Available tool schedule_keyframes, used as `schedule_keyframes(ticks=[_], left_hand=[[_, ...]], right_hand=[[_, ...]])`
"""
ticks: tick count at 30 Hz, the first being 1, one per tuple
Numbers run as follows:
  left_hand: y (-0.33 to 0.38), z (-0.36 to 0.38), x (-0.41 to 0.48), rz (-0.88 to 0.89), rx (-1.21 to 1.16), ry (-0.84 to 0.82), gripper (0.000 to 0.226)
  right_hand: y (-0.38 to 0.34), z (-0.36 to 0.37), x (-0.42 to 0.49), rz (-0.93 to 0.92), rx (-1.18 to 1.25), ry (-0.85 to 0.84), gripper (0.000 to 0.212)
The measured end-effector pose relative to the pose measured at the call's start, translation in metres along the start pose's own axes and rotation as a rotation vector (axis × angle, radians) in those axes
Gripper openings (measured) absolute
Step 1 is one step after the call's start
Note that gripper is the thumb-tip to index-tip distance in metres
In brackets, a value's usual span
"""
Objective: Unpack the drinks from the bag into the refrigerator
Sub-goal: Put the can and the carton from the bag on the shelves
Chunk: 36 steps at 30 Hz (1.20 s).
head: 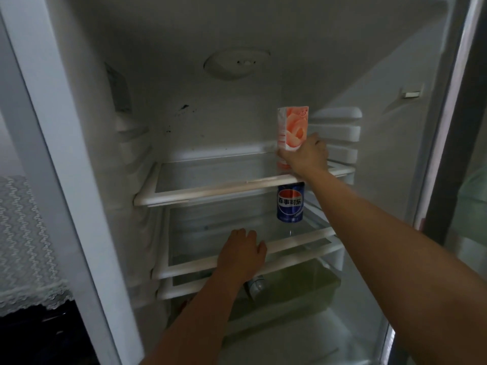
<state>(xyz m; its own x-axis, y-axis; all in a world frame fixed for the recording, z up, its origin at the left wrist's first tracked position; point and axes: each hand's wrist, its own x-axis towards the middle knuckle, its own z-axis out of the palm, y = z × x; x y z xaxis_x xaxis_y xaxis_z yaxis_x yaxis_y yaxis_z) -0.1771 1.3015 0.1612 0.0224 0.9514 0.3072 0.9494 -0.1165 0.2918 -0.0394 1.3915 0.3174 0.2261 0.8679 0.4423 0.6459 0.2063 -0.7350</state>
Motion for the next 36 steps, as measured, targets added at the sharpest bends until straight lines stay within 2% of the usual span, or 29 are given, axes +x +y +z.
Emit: schedule_keyframes(ticks=[2, 6, 8, 13, 19, 22, 26, 31, 33, 36], left_hand=[[0.001, 0.000, 0.000, 0.001, 0.002, 0.007, 0.041], [0.002, 0.001, 0.000, -0.002, 0.003, 0.003, 0.040], [0.002, 0.002, -0.001, -0.012, -0.012, 0.012, 0.038], [0.002, -0.003, -0.008, 0.016, -0.086, 0.024, 0.042], [0.009, -0.017, -0.031, 0.113, -0.288, 0.121, 0.035], [0.014, -0.023, -0.053, 0.145, -0.315, 0.185, 0.035], [0.024, -0.035, -0.091, 0.168, -0.320, 0.288, 0.046], [0.030, -0.047, -0.156, 0.179, -0.349, 0.415, 0.036], [0.033, -0.052, -0.189, 0.162, -0.375, 0.431, 0.035], [0.041, -0.066, -0.242, 0.148, -0.402, 0.421, 0.047]], right_hand=[[0.000, -0.005, -0.009, -0.032, 0.072, 0.100, 0.080], [0.015, -0.017, -0.034, -0.168, 0.192, 0.259, 0.040], [0.027, -0.025, -0.051, -0.210, 0.234, 0.281, 0.034], [0.054, -0.052, -0.097, -0.335, 0.267, 0.296, 0.033], [0.073, -0.091, -0.142, -0.346, 0.293, 0.113, 0.032], [0.076, -0.102, -0.160, -0.347, 0.295, 0.078, 0.030], [0.080, -0.116, -0.196, -0.336, 0.278, 0.056, 0.030], [0.087, -0.146, -0.256, -0.314, 0.285, 0.011, 0.028], [0.090, -0.160, -0.284, -0.293, 0.300, -0.025, 0.029], [0.095, -0.180, -0.328, -0.251, 0.331, -0.064, 0.030]])
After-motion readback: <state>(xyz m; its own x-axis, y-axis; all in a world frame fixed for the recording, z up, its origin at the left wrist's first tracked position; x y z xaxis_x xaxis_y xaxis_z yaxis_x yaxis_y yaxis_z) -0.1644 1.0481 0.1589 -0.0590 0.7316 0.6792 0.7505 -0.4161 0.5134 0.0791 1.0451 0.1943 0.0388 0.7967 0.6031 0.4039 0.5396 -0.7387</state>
